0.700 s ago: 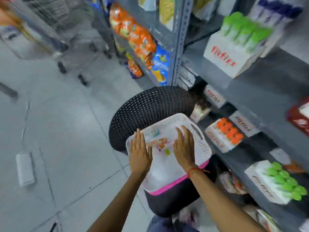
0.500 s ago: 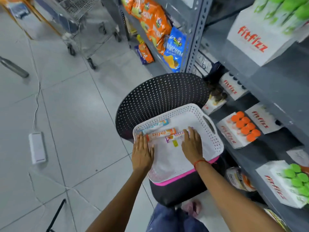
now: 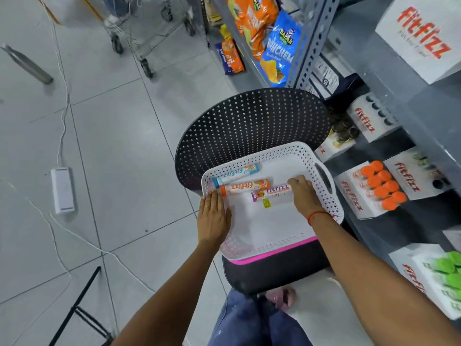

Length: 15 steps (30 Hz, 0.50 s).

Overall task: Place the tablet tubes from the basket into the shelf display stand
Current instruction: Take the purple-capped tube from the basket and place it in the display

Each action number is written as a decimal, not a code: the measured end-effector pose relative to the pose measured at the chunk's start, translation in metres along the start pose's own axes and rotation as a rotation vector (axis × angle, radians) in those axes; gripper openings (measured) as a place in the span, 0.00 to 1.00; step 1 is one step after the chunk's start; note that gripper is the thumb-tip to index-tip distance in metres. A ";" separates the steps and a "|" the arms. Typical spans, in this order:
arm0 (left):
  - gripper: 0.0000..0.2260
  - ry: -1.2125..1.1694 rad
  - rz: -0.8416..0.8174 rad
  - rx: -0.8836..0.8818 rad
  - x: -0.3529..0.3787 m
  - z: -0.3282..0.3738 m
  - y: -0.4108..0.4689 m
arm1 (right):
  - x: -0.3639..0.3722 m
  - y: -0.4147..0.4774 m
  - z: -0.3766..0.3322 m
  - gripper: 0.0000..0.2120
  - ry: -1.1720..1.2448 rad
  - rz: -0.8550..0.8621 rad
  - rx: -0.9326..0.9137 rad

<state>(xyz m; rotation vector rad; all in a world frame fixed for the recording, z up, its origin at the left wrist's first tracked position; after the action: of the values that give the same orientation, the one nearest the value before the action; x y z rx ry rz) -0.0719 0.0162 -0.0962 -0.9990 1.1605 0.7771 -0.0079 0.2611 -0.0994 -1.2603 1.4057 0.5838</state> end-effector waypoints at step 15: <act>0.20 -0.025 0.085 0.135 -0.017 0.016 -0.005 | -0.093 -0.065 -0.034 0.13 0.407 0.195 -0.031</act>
<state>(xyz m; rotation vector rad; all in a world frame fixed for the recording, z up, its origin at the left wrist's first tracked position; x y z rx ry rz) -0.0655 0.0288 -0.0766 -0.8305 1.2233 0.7664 0.0219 0.2443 0.0138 -1.3248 1.8792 0.4977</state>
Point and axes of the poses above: each hand's wrist, its own y-axis towards the middle knuckle, its own x-axis out of the palm, z = x × y, the point moved 10 cm from there along y, towards the middle knuckle, and after that the axes turned 7 degrees about -x, right-handed, at the moved point
